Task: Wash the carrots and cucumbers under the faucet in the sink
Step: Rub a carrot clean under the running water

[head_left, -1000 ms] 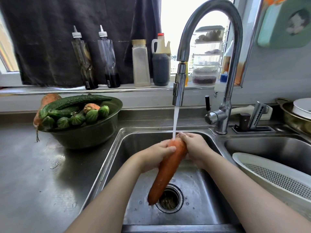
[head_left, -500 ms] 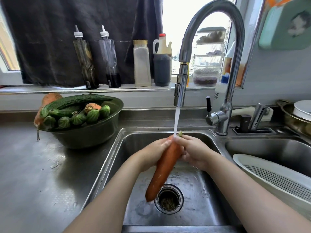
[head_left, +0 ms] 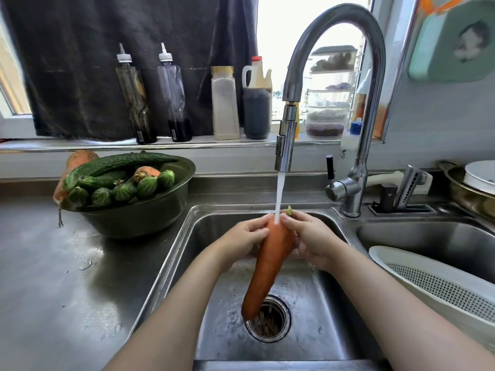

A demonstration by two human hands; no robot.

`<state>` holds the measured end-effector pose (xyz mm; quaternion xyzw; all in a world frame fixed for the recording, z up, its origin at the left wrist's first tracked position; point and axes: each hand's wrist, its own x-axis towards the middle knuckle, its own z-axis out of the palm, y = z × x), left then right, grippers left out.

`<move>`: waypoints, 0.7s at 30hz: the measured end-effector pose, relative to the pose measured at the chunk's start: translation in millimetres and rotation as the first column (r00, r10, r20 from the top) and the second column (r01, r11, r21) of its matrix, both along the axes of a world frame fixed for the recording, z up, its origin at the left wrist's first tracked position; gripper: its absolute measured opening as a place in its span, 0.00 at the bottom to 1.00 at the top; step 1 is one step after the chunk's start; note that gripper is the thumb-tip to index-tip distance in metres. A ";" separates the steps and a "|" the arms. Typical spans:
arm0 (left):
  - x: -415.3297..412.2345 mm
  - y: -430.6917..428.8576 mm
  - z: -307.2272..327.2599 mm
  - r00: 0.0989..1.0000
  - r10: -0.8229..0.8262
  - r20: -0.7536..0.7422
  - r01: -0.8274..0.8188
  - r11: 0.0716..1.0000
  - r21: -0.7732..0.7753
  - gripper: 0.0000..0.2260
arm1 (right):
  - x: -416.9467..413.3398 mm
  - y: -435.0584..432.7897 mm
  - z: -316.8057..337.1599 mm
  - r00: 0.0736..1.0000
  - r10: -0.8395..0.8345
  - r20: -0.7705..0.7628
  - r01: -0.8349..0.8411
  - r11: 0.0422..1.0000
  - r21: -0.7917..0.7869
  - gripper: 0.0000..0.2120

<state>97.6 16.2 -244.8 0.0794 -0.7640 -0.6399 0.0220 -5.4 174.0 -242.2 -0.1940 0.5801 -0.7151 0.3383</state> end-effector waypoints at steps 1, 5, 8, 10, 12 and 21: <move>0.7 -2.8 -1.6 0.999 -0.032 0.008 0.032 0.999 0.027 0.24 | -0.8 0.3 -0.6 1.000 0.003 0.004 -0.003 1.000 -0.004 0.11; -1.9 2.0 -4.7 1.000 0.009 -0.013 -0.009 1.000 -0.011 0.25 | -1.5 -0.5 -2.1 1.000 0.005 0.014 -0.004 1.000 -0.023 0.10; -8.4 17.9 -2.8 0.964 0.235 -0.126 -0.235 0.972 0.012 0.19 | -0.7 -1.8 -1.3 1.000 0.008 0.009 -0.007 0.999 -0.049 0.10; -9.9 25.8 -1.9 0.919 0.353 -0.178 -0.350 0.936 0.046 0.17 | -0.4 -3.9 -2.2 1.000 -0.003 -0.001 0.003 0.999 -0.052 0.10; -11.0 28.3 -1.6 0.897 0.403 -0.182 -0.402 0.915 0.042 0.16 | -0.4 -5.3 -3.2 1.000 -0.022 -0.002 0.022 0.998 -0.059 0.10; -2.4 11.3 -5.0 0.991 0.131 -0.027 -0.127 0.986 0.104 0.21 | -3.3 -5.2 -8.6 0.998 -0.027 -0.059 0.025 0.999 -0.030 0.13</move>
